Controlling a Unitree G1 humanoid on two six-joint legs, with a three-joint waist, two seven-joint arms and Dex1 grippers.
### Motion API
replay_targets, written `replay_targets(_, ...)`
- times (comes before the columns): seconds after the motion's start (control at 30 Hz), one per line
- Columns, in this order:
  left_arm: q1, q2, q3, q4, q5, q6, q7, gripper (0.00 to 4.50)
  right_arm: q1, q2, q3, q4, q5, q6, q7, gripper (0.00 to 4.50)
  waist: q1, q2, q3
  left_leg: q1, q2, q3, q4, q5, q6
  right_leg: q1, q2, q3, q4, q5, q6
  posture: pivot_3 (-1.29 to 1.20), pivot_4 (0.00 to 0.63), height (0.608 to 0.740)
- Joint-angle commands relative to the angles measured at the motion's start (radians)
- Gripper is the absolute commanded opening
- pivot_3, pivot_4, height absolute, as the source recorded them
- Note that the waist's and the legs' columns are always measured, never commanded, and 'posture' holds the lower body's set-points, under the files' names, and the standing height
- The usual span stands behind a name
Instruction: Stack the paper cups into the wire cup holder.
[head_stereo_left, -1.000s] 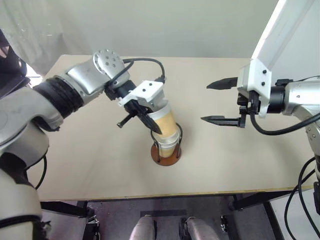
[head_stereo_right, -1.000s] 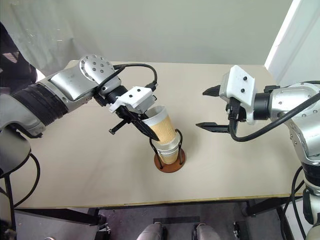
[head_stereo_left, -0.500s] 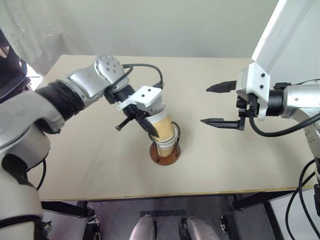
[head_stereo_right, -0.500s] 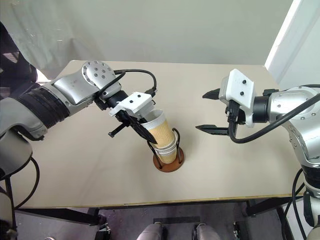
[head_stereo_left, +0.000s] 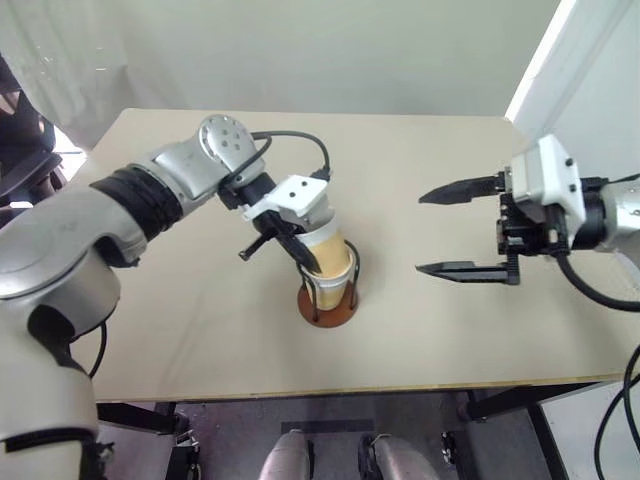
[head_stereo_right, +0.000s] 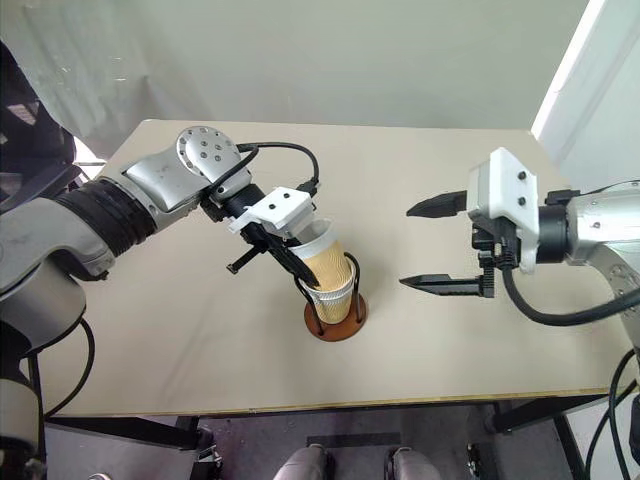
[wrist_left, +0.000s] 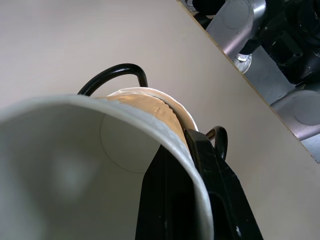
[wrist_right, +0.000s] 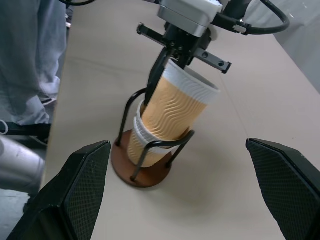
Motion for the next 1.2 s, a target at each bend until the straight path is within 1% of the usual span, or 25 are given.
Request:
replay_targets(0.03,-0.018,-0.003,0.023,0.002,-0.005,-0.004,-0.036,0.93,-0.006,-0.024,-0.045,-0.028,0.024,-0.006,-0.009,4.50,0.001,0.000,0.000,0.000,0.000,0.000,0.000,0.000,0.000,0.000,0.000,0.001,0.000,0.000,0.000,0.00,0.150,0.740)
replay_targets(0.23,-0.016,-0.003,0.033,-0.007,-0.020,0.010,-0.036,3.03,-0.006,-0.024,-0.026,-0.033,0.020,-0.011,-0.030,4.50,0.000,0.000,0.000,0.002,0.000,0.006,0.001,-0.003,0.006,0.000,0.000,0.009,0.000,0.001,0.004,0.00,0.150,0.740)
replay_targets(0.33,-0.003,-0.010,0.070,0.002,-0.028,0.008,-0.036,4.12,-0.007,-0.021,-0.016,-0.033,0.015,-0.013,-0.035,4.50,0.000,0.000,0.000,0.002,0.000,0.009,0.002,-0.005,0.009,0.000,0.000,0.014,-0.001,0.002,0.007,0.00,0.150,0.740)
replay_targets(0.37,0.001,-0.017,0.086,0.013,-0.025,0.005,-0.036,4.41,-0.008,-0.020,-0.012,-0.031,0.013,-0.015,-0.036,4.50,0.000,0.000,0.000,0.002,0.000,0.010,0.002,-0.007,0.012,0.000,0.001,0.014,-0.002,0.002,0.007,0.00,0.150,0.740)
replay_targets(0.57,0.017,-0.050,0.188,0.067,-0.010,0.020,-0.036,4.46,-0.015,-0.018,0.004,-0.008,0.001,-0.035,-0.028,4.50,0.001,0.000,0.000,0.002,0.000,0.014,0.008,-0.009,0.015,0.000,0.000,0.018,-0.004,0.003,0.010,0.00,0.150,0.740)
replay_targets(0.7,0.014,-0.034,0.224,0.055,-0.016,0.054,-0.036,4.46,-0.024,-0.020,0.014,0.014,-0.005,-0.053,-0.017,4.50,0.000,0.001,0.000,0.001,0.000,0.015,0.009,-0.012,0.020,0.001,0.000,0.019,-0.004,0.003,0.011,0.00,0.150,0.740)
replay_targets(0.97,0.006,0.003,0.324,0.037,-0.035,0.134,-0.036,4.46,-0.044,-0.016,0.039,0.056,-0.024,-0.088,0.010,4.50,0.000,0.001,0.000,0.001,0.000,0.016,0.012,-0.014,0.023,0.000,0.000,0.020,-0.004,0.004,0.011,0.00,0.150,0.740)
replay_targets(1.03,0.002,0.016,0.376,0.045,-0.042,0.164,-0.036,4.46,-0.049,-0.016,0.043,0.064,-0.026,-0.095,0.017,4.50,-0.002,0.001,0.001,0.001,0.000,0.016,0.013,-0.014,0.024,0.001,0.000,0.019,-0.004,0.004,0.011,0.00,0.150,0.740)
replay_targets(1.1,0.001,0.034,0.460,0.054,-0.056,0.209,-0.036,4.46,-0.049,-0.018,0.049,0.073,-0.026,-0.103,0.032,4.50,-0.003,0.001,0.001,0.001,0.000,0.016,0.014,-0.014,0.024,0.001,0.000,0.020,-0.004,0.004,0.012,0.00,0.150,0.740)
replay_targets(1.17,0.020,0.067,0.534,0.032,-0.061,0.255,-0.036,4.46,-0.035,-0.019,0.055,0.081,-0.026,-0.111,0.051,4.50,-0.006,0.001,0.001,0.001,0.000,0.017,0.013,-0.014,0.024,0.000,0.000,0.020,-0.004,0.004,0.012,0.00,0.150,0.740)
replay_targets(1.2,0.044,0.103,0.566,0.006,-0.059,0.276,-0.036,4.46,-0.026,-0.015,0.064,0.082,-0.026,-0.112,0.057,4.50,-0.010,0.002,0.001,0.001,0.001,0.017,0.013,-0.014,0.024,0.000,0.000,0.021,-0.004,0.004,0.012,0.00,0.150,0.740)
